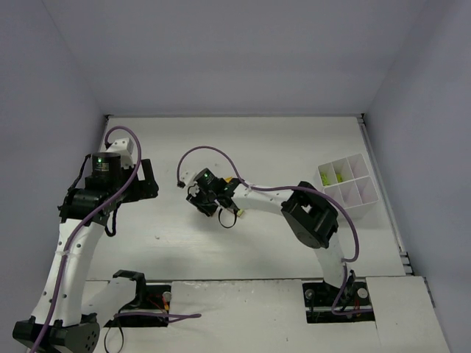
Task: Sort the legos into containers by color
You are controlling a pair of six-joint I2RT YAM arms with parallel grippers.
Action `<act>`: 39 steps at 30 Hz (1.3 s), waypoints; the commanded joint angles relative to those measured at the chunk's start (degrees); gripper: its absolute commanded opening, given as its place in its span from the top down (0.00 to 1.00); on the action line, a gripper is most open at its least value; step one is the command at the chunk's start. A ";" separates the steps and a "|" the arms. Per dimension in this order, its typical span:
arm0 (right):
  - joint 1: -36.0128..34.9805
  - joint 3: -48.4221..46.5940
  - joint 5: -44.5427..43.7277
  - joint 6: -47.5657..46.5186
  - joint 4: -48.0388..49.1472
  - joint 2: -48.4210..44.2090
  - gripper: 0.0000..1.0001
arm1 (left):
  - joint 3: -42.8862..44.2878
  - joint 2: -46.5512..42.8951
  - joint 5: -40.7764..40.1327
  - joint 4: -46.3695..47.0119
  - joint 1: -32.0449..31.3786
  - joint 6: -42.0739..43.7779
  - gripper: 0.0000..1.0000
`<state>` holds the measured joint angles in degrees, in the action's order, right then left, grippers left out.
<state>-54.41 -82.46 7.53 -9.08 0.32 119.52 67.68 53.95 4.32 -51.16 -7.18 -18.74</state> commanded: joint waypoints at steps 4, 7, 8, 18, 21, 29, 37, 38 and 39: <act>2.02 4.05 -4.36 1.96 1.62 -14.39 1.00 | 1.49 0.80 0.69 2.11 -0.29 -0.59 0.15; 3.87 8.00 -7.53 2.66 1.53 -20.63 1.00 | 1.66 1.15 0.78 2.55 -0.29 -0.68 0.15; 4.40 10.19 -10.49 3.10 1.09 -23.78 1.00 | 1.75 1.41 1.13 2.73 -0.29 -0.68 0.15; 18.01 21.80 -17.63 9.08 -6.90 -38.83 1.00 | 2.19 3.43 3.15 4.66 -0.29 -1.47 0.15; 22.85 24.70 -20.35 12.15 -9.45 -42.87 1.00 | 2.37 4.05 3.68 4.84 -0.29 -1.74 0.15; 36.37 28.58 -24.75 14.88 -15.78 -51.23 1.00 | 2.37 4.32 4.21 5.37 -0.38 -2.00 0.15; 46.06 29.19 -23.00 13.13 -16.84 -50.89 1.00 | 2.72 4.76 4.74 5.80 -0.38 -2.09 0.15; 46.59 28.85 -22.91 13.12 -17.01 -50.36 1.00 | 2.89 4.76 4.74 5.72 -0.38 -2.09 0.15; 47.03 28.76 -22.91 13.12 -17.28 -50.09 1.00 | 2.90 4.67 4.74 5.72 -0.38 -2.09 0.15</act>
<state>-8.84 -52.90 -14.94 4.29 -16.95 68.58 67.70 58.50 8.19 -48.14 -7.18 -20.23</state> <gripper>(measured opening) 0.297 0.850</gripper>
